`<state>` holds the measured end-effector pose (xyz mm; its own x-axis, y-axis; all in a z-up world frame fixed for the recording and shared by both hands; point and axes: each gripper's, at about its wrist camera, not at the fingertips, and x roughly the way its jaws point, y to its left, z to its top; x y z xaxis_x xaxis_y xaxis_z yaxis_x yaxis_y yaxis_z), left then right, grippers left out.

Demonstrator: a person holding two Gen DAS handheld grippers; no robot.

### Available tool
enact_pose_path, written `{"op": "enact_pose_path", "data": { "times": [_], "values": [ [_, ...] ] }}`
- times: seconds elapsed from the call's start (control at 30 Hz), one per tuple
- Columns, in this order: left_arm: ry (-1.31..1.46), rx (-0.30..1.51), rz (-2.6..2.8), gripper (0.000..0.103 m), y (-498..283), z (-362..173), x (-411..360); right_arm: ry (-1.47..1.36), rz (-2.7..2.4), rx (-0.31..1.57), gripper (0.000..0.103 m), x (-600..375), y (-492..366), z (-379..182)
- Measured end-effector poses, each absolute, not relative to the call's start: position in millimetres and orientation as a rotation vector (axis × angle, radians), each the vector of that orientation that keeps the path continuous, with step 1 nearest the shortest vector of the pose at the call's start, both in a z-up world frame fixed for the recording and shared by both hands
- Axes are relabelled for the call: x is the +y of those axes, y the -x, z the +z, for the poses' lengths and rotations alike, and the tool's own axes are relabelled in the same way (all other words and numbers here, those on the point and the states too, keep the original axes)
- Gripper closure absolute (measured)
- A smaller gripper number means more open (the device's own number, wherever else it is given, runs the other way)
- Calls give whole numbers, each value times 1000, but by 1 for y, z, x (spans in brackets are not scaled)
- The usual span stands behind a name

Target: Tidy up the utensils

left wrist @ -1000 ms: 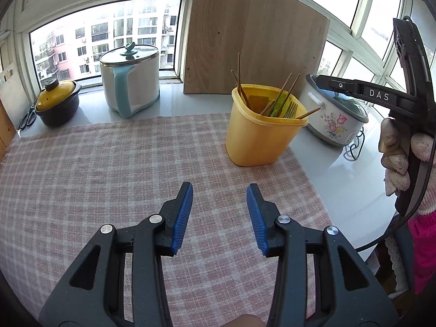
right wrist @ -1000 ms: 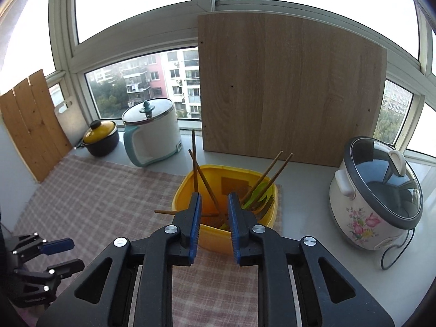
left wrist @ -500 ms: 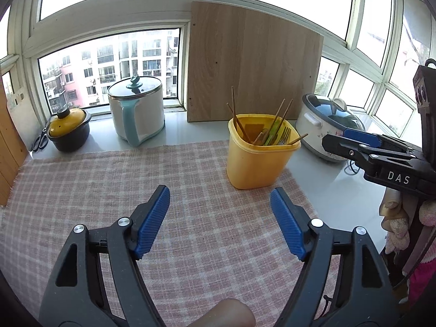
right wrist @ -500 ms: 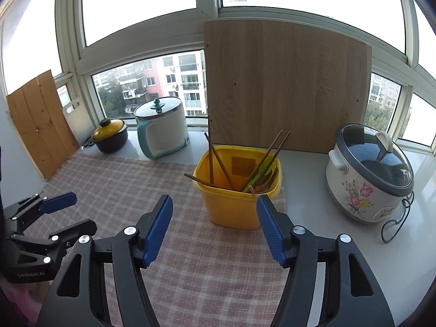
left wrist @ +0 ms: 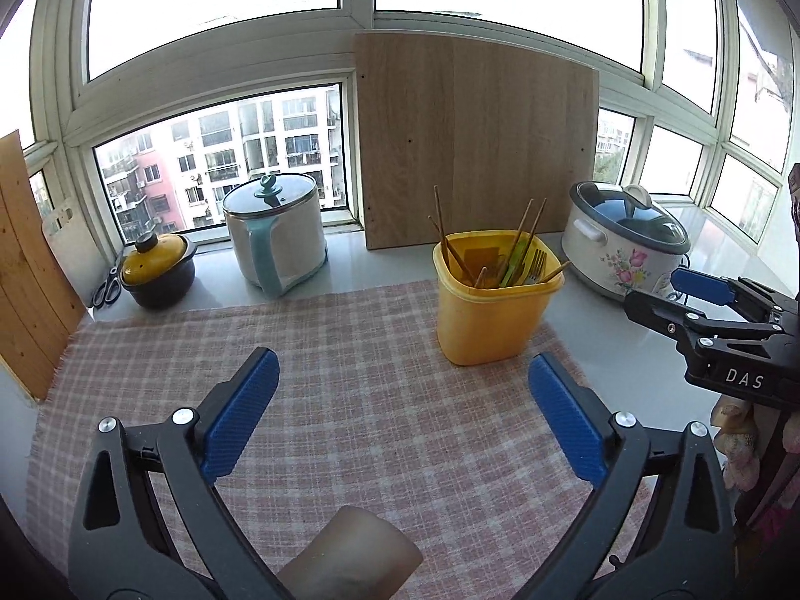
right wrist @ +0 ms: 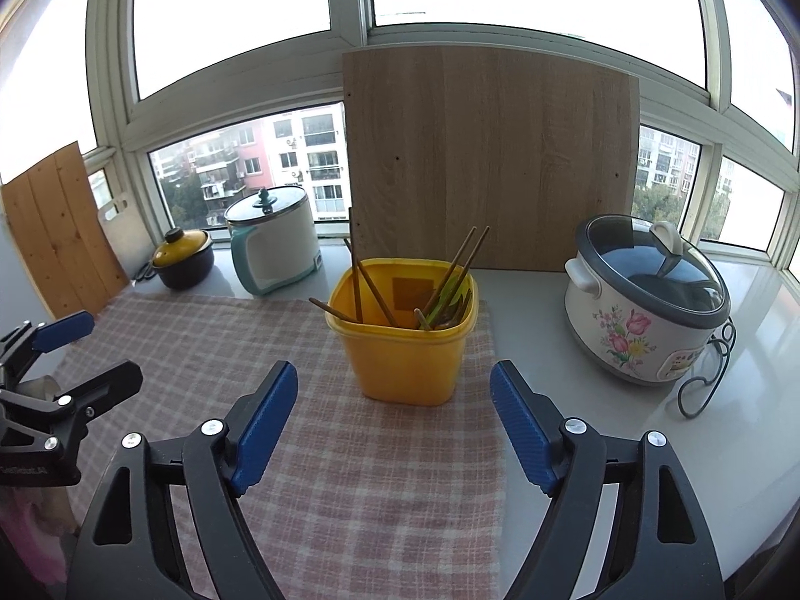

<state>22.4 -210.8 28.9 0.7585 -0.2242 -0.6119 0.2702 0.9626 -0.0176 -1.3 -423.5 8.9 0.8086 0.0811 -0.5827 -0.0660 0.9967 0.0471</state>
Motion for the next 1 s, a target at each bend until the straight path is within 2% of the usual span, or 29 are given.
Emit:
{"op": "enact_pose_path", "data": {
  "times": [1.0],
  "values": [
    [-72,660,-265,0,-27,30,-214,-56,53,636,22,-427,-4,2]
  ]
}}
